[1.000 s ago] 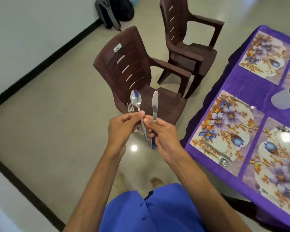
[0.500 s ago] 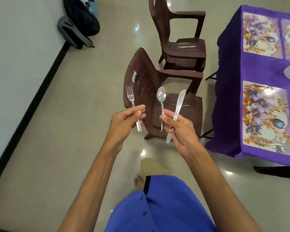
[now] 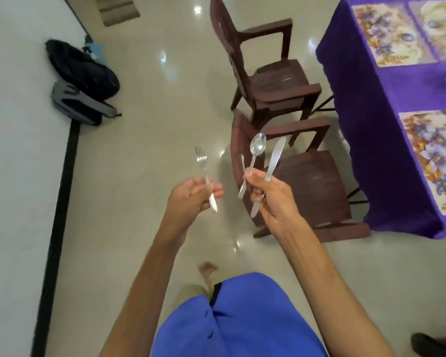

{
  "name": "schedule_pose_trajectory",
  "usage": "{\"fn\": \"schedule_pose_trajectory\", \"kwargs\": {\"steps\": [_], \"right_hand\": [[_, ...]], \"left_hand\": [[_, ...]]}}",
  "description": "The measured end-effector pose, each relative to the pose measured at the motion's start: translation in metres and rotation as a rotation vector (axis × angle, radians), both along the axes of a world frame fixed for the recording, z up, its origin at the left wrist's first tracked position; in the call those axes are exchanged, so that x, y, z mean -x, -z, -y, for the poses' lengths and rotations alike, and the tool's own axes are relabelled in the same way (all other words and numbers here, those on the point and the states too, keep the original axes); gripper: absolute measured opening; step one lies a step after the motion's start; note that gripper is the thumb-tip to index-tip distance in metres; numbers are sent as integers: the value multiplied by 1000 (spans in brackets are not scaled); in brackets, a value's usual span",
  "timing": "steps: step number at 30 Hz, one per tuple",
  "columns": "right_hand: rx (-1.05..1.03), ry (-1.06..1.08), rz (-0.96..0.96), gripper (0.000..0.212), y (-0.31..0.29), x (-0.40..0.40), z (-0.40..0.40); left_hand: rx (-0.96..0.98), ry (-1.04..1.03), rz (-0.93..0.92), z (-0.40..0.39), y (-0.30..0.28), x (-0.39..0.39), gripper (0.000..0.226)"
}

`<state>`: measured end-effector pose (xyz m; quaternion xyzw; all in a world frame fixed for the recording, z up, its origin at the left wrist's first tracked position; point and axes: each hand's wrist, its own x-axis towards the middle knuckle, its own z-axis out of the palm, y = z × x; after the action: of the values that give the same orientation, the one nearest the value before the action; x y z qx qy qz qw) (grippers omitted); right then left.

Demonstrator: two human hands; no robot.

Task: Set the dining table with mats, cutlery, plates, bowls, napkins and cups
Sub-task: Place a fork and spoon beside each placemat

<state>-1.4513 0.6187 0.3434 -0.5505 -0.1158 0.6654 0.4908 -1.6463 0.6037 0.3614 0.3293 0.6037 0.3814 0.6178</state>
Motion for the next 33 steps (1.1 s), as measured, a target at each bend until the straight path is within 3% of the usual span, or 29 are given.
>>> {"fn": "schedule_pose_trajectory", "kwargs": {"steps": [11,20,28,33], "right_hand": [[20,448,64,23,5,65,-126],[76,760,83,19,-3,121,-217],[117,967,93,22,8,95,-300],[95,1014,69,31,12,50,-375]], "left_hand": [[2,365,-137,-203,0,72,23],[6,719,-13,-378,19,99,29],[40,884,17,-504,32,32,29],[35,881,40,-585,33,-19,26]]}}
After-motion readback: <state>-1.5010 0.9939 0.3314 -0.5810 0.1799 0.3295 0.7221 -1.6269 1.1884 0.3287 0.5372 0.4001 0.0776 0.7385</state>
